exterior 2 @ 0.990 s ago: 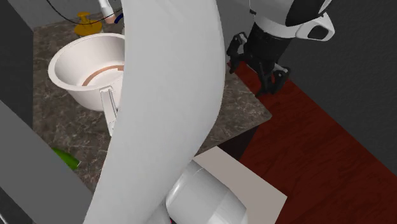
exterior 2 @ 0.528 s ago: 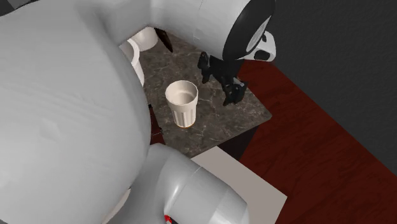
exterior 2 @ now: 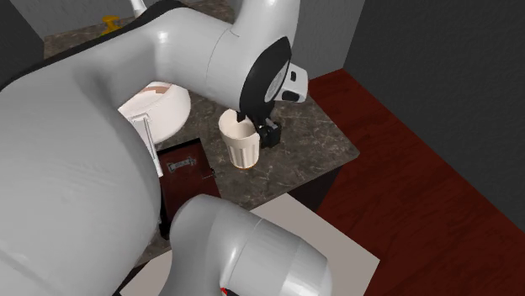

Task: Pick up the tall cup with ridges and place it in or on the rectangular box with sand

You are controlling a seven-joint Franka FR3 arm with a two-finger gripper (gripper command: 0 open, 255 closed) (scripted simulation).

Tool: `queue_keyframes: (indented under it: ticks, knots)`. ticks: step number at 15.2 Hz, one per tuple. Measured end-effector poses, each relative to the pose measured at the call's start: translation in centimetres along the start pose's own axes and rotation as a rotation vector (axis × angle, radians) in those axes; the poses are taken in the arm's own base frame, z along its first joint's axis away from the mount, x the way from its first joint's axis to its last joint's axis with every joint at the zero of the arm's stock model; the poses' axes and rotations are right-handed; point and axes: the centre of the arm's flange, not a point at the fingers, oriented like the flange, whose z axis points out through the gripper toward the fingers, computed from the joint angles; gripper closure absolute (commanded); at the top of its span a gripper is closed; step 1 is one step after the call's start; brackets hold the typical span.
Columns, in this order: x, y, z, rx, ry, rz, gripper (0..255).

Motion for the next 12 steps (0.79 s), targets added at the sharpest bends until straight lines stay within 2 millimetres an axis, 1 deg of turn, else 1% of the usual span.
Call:
queue_keyframes:
  ticks: [2,6,8,12]
  knots:
    - [-0.2,-0.2,1.1,0.001,0.001,0.001,0]
    - [-0.2,0.0,3.3,0.001,0.001,0.001,0]
    - [-0.2,-0.1,3.9,0.001,0.001,0.001,0]
    - [-0.2,-0.1,4.1,0.001,0.001,0.001,0]
